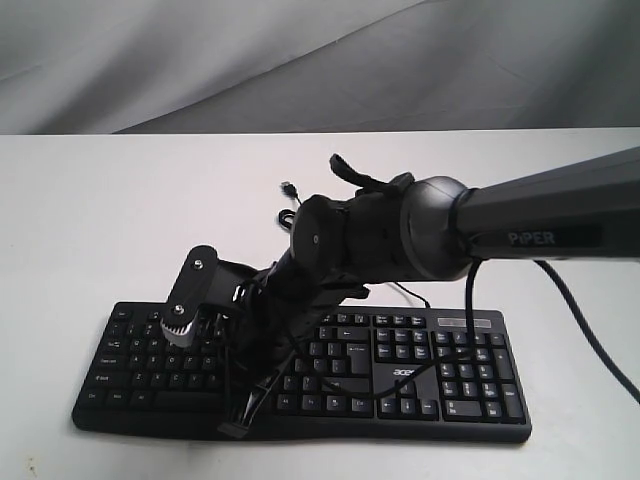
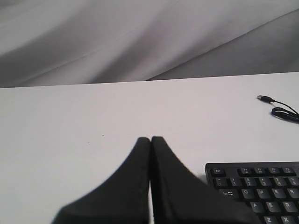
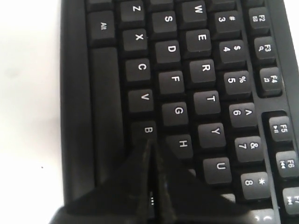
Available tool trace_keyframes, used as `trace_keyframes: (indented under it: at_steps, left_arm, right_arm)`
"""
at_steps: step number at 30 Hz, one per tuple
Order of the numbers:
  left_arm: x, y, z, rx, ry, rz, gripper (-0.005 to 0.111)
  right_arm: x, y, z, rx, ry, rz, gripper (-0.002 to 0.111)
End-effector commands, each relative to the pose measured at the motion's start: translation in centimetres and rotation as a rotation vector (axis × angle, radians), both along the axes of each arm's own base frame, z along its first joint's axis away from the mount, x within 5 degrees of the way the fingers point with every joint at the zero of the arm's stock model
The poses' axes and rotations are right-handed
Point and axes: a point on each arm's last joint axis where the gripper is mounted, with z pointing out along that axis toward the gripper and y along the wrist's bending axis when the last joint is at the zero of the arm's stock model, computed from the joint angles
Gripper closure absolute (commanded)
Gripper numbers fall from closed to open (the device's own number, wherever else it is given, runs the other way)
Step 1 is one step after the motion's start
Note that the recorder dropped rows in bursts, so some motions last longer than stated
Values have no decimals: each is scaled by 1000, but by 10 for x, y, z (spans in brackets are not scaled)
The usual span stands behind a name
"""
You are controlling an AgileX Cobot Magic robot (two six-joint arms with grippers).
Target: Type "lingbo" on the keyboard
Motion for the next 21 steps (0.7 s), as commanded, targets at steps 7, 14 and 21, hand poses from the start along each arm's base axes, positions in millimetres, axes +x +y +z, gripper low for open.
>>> trace_keyframes:
  at_steps: [7,14,21]
  left_arm:
    - [0,0,-1,-5,-5,0,106]
    - [0,0,-1,-5,-5,0,106]
    - [0,0,-1,-5,-5,0,106]
  right_arm:
    - [-1,1,-5,-10,1,12,108]
    - [-1,1,-14,-25,16,12,108]
    - [0,1,4,8,-23,9,108]
